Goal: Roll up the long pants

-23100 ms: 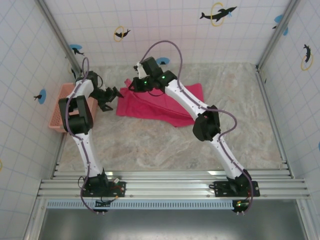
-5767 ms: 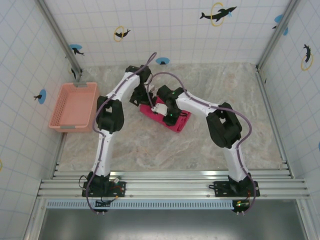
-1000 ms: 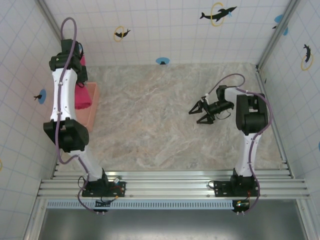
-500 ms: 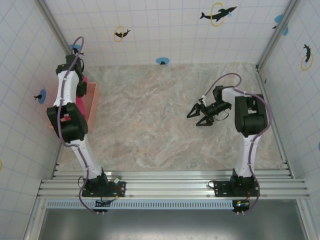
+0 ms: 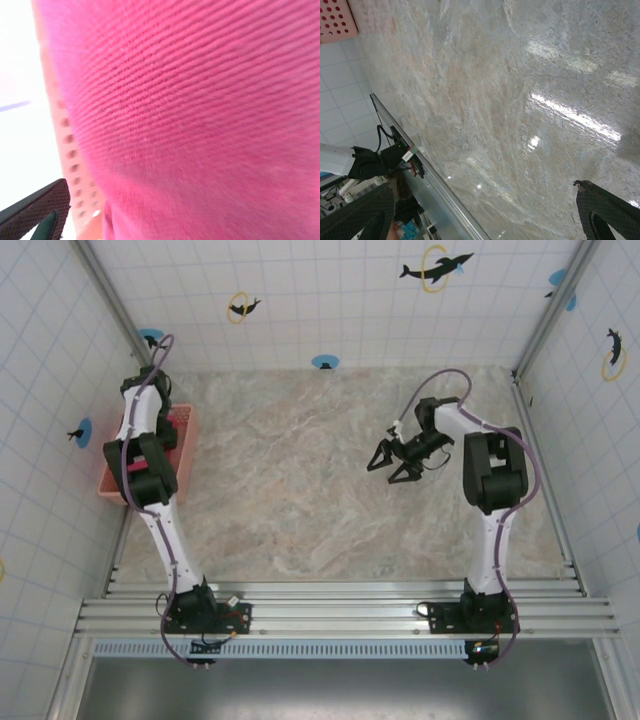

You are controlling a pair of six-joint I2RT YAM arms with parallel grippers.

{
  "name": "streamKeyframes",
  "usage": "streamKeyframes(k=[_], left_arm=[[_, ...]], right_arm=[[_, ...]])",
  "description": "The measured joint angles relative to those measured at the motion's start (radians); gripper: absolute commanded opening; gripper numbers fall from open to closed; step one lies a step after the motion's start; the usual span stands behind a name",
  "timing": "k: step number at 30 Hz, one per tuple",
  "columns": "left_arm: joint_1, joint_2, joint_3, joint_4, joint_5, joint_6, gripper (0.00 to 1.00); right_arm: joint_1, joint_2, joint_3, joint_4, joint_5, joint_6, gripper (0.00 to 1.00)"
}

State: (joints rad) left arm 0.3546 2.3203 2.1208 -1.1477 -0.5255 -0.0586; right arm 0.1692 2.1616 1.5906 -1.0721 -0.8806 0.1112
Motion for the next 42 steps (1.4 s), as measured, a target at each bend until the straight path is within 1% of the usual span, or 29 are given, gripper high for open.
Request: streamKeyframes(k=[3, 6, 8, 11, 14, 16, 18, 20, 22, 25, 27, 30, 31, 33, 39, 42], left_arm=[[0.002, -0.010, 0.033, -0.056, -0.090, -0.002, 0.97], [0.000, -0.051, 0.011, -0.107, -0.138, -0.012, 0.98], [0.000, -0.110, -0.054, -0.119, -0.150, -0.025, 0.98], [0.002, -0.261, -0.198, -0.117, -0.138, -0.051, 0.97], [0.007, -0.454, -0.321, -0.090, -0.079, -0.058, 0.97], [0.010, -0.566, -0.353, -0.074, -0.035, -0.071, 0.98], [0.012, -0.678, -0.388, -0.042, 0.022, -0.084, 0.98], [0.012, -0.789, -0.467, 0.021, 0.091, -0.106, 0.98], [0.006, -0.902, -0.601, 0.114, 0.176, -0.129, 0.97], [-0.024, -1.059, -0.898, 0.319, 0.316, -0.145, 0.97], [-0.074, -1.129, -1.128, 0.505, 0.406, -0.142, 0.97], [-0.179, -1.164, -1.380, 0.730, 0.472, -0.125, 0.97], [-0.203, -1.162, -1.434, 0.793, 0.489, -0.122, 0.97], [-0.220, -1.132, -1.501, 0.918, 0.527, -0.122, 0.97], [-0.256, -0.903, -1.524, 1.316, 0.566, -0.097, 0.97], [-0.280, -0.821, -1.520, 1.414, 0.565, -0.050, 0.97]], right_arm=[[0.005, 0.024, 0.030, -0.003, 0.007, 0.000, 0.96], [0.009, 0.044, 0.072, -0.003, 0.021, 0.001, 0.96], [0.009, 0.051, 0.097, -0.002, 0.034, 0.002, 0.96], [0.008, 0.056, 0.125, -0.003, 0.059, 0.002, 0.96], [0.000, 0.057, 0.149, -0.007, 0.087, 0.000, 0.96], [-0.012, 0.057, 0.159, -0.016, 0.115, -0.002, 0.96], [-0.035, 0.055, 0.163, -0.025, 0.158, -0.004, 0.96], [-0.062, 0.054, 0.173, -0.033, 0.206, -0.007, 0.96], [-0.089, 0.053, 0.197, -0.039, 0.251, -0.011, 0.96], [-0.124, 0.051, 0.244, -0.039, 0.301, -0.018, 0.96], [-0.135, 0.048, 0.270, -0.040, 0.325, -0.023, 0.96], [-0.138, 0.044, 0.292, -0.032, 0.349, -0.029, 0.96], [-0.138, 0.043, 0.295, -0.029, 0.351, -0.031, 0.96], [-0.140, 0.043, 0.296, -0.020, 0.351, -0.034, 0.96], [-0.135, 0.003, 0.240, 0.053, 0.357, -0.041, 0.96], [-0.127, -0.024, 0.227, 0.080, 0.357, -0.041, 0.96]])
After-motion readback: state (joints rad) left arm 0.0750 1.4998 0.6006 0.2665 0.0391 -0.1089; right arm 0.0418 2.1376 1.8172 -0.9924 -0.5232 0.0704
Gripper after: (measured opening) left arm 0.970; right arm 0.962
